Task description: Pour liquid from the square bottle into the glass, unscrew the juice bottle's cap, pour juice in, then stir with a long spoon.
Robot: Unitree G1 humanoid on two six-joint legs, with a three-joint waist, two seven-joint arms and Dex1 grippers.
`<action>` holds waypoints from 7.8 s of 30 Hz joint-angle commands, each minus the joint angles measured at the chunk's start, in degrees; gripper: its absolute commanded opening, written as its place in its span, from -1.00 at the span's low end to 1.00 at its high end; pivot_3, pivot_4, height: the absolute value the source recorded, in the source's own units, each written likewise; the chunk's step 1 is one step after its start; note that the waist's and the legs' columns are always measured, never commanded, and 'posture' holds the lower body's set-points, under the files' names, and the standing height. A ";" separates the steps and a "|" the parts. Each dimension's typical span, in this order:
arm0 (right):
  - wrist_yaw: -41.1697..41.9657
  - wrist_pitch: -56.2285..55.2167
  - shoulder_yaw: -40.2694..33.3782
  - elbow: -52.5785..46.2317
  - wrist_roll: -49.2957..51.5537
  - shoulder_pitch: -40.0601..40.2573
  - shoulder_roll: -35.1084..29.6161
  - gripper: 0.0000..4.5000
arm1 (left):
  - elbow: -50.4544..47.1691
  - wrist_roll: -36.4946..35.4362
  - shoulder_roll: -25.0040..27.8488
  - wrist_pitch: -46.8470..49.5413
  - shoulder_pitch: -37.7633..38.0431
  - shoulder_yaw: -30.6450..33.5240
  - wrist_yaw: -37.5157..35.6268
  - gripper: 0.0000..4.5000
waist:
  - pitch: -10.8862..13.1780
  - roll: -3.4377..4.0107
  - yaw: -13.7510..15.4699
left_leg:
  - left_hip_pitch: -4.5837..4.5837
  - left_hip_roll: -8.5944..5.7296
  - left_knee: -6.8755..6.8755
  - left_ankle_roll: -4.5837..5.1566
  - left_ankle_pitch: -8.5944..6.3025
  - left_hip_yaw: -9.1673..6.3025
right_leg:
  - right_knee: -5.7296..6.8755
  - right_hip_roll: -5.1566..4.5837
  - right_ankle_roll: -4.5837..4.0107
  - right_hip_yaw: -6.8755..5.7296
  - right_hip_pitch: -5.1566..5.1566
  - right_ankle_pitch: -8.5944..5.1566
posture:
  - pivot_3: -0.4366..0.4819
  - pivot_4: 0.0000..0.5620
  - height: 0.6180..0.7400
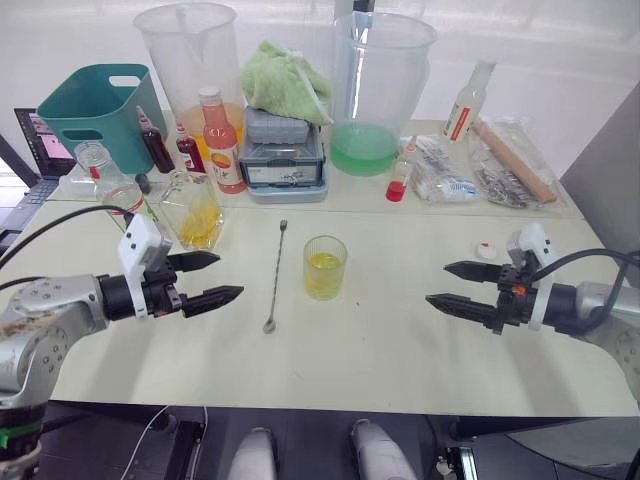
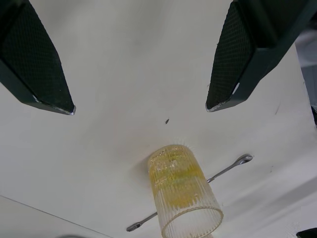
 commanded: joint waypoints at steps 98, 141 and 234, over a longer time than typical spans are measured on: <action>-0.84 -10.29 0.55 -9.86 1.89 2.37 0.23 1.00 | -5.57 29.95 -34.59 20.69 -6.77 -20.94 46.72 -0.99 | -0.48 -0.12 1.22 | 0.21 -0.31 0.13 -0.05 0.03 -0.83 | -0.37 -0.04 0.10 -0.48 0.86 0.01 | -0.05 -0.47 0.66; -1.04 -14.57 4.55 -7.55 -3.31 1.39 4.05 1.00 | 14.08 22.35 -4.22 -19.24 -4.17 -12.83 -2.40 0.29 | -0.45 -0.15 1.14 | 0.07 -0.21 0.08 -0.05 0.03 -0.76 | -0.37 -0.03 0.04 -0.52 0.63 -0.02 | -0.05 -0.47 0.66; -53.27 -5.49 3.12 5.95 29.10 -25.69 45.56 -0.57 | -2.24 5.83 -19.15 4.33 -25.16 -12.76 13.87 -1.00 | -0.53 -0.04 -0.36 | -0.02 -0.19 0.05 -0.07 0.06 -0.94 | -0.08 0.08 -0.32 -0.58 0.52 0.12 | -0.05 -0.47 0.66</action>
